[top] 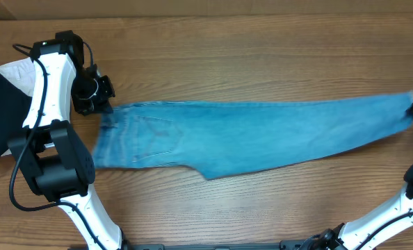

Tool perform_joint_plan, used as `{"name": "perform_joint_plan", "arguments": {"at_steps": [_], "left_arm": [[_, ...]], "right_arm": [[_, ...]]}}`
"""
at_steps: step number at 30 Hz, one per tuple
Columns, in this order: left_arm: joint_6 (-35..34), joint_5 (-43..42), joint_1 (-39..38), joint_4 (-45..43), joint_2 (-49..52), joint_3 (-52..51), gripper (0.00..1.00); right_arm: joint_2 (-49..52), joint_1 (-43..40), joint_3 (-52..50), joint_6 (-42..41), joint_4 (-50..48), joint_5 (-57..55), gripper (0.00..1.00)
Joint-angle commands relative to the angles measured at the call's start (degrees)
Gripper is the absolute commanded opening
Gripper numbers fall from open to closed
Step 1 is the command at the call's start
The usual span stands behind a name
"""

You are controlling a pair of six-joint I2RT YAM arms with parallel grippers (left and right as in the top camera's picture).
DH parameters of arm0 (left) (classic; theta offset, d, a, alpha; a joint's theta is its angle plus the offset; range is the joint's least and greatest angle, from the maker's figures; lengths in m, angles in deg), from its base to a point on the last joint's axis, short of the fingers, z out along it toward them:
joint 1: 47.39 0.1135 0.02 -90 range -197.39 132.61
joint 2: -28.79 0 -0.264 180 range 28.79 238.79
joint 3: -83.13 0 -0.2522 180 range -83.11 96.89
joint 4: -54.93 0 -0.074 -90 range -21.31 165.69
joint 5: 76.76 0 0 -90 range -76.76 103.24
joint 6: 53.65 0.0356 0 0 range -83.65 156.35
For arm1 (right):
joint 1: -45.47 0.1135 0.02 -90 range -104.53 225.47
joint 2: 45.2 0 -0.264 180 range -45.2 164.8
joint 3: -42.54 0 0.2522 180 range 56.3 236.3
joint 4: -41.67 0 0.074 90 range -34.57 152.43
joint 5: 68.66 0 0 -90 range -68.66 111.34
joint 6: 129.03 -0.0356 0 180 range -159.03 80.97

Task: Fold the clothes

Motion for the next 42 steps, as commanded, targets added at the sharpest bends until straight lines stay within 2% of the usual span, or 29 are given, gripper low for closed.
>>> {"name": "perform_joint_plan", "arguments": {"at_steps": [1, 7, 15, 19, 25, 33, 42], "left_arm": [[1.2, -0.5, -0.1, -0.3, -1.7, 1.5, 0.04], [1.2, -0.5, -0.1, -0.2, -1.7, 1.5, 0.04], [1.2, -0.5, -0.1, -0.5, -1.7, 1.5, 0.05], [1.3, -0.5, -0.1, -0.9, -1.7, 1.5, 0.05], [1.2, -0.5, -0.1, -1.4, -1.7, 1.5, 0.06], [1.3, -0.5, -0.1, -1.6, -1.7, 1.5, 0.05], [1.2, -0.5, -0.1, -1.6, -1.7, 1.5, 0.05]], "right_arm": [[-4.1, 1.9, 5.9, -1.1, 3.0, 1.7, 0.04], [-7.6, 11.6, 6.2, -0.2, 8.7, -3.5, 0.04], [-8.4, 32.2, 5.8, -0.7, 14.7, -10.5, 0.04], [-8.4, 42.3, 5.7, -3.1, 16.5, -14.6, 0.04], [-8.4, 53.4, 4.8, -9.4, 18.1, -14.8, 0.04], [-8.3, 62.5, -0.8, -14.4, 16.2, -14.4, 0.04], [-8.3, 69.7, -9.6, -18.1, 9.2, -13.4, 0.04]]}}
